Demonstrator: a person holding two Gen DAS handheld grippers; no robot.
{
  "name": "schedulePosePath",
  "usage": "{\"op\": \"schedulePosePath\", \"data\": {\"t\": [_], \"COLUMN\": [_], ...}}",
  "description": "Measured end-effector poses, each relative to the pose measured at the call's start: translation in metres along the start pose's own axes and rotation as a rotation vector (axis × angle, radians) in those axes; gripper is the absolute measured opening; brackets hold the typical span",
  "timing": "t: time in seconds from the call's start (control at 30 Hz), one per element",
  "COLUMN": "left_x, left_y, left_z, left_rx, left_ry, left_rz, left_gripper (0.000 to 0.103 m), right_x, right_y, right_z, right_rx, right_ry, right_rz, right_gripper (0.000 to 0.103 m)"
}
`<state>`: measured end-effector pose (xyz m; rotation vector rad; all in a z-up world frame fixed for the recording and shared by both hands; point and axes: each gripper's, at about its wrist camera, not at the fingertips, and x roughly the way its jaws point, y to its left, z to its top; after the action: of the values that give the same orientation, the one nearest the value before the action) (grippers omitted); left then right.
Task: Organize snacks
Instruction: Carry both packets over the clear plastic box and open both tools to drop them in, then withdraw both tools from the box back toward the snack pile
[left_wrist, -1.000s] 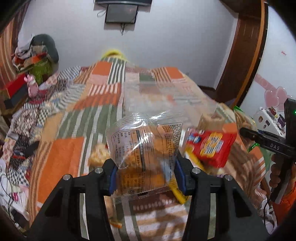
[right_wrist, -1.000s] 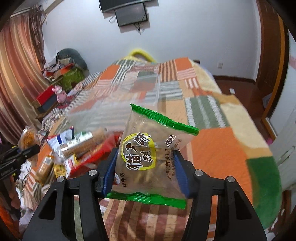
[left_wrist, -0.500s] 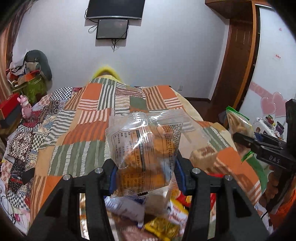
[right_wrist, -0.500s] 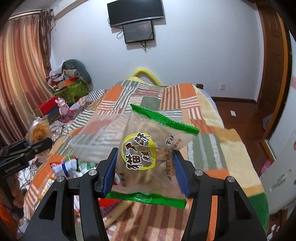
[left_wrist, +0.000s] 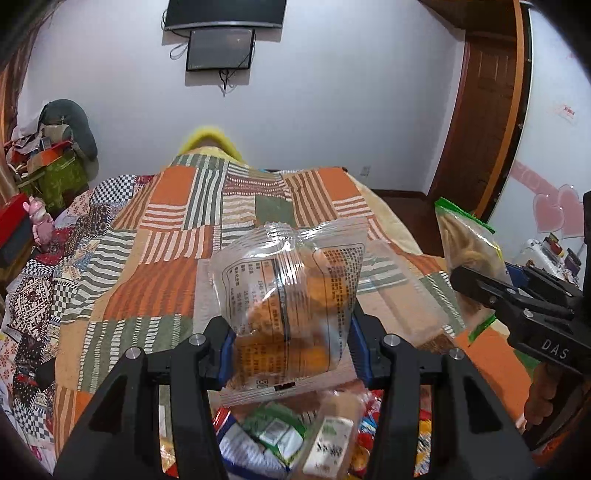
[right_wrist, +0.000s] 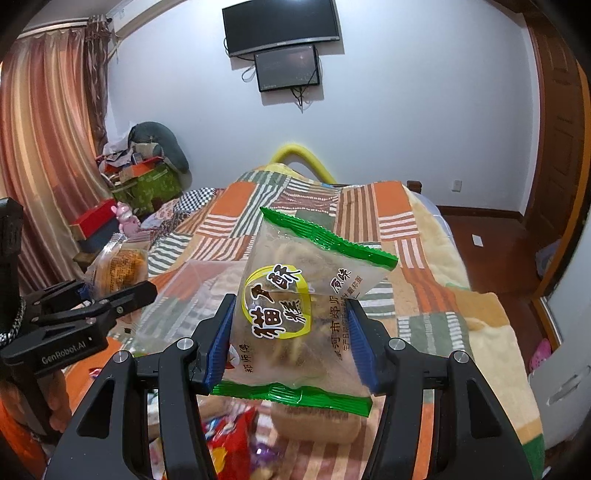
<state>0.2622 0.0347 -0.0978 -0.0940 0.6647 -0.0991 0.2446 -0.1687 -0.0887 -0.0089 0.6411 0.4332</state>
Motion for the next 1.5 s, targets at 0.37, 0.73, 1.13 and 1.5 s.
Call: {"op": "schedulePosePath", "data": {"t": [0.37,0.73,1.13,1.5], "left_x": [0.068,0.094,0.043,-0.046], "left_y": [0.006,0.008,0.003,0.005], "left_z": [0.005,-0.001,0.006,-0.008], "left_rx": [-0.018,0.011,0.043,0.077], "left_ry": [0.150,0.226,0.141,0.042], "left_rz": [0.025,0.029,0.030,0.066], "left_gripper": [0.050,0.054,0.068,0.083], "right_x": [0.052,0.069,0.024,-0.032], "right_y": [-0.002,0.000,0.006,0.025], "right_z": [0.004,-0.002,0.008,0.005], "right_rx": [0.009,-0.023,-0.062,-0.100], "right_ry": [0.109,0.180,0.111,0.053], "right_rz": [-0.019,0.000,-0.015,-0.019], "right_gripper": [0.053,0.056,0.067,0.071]}}
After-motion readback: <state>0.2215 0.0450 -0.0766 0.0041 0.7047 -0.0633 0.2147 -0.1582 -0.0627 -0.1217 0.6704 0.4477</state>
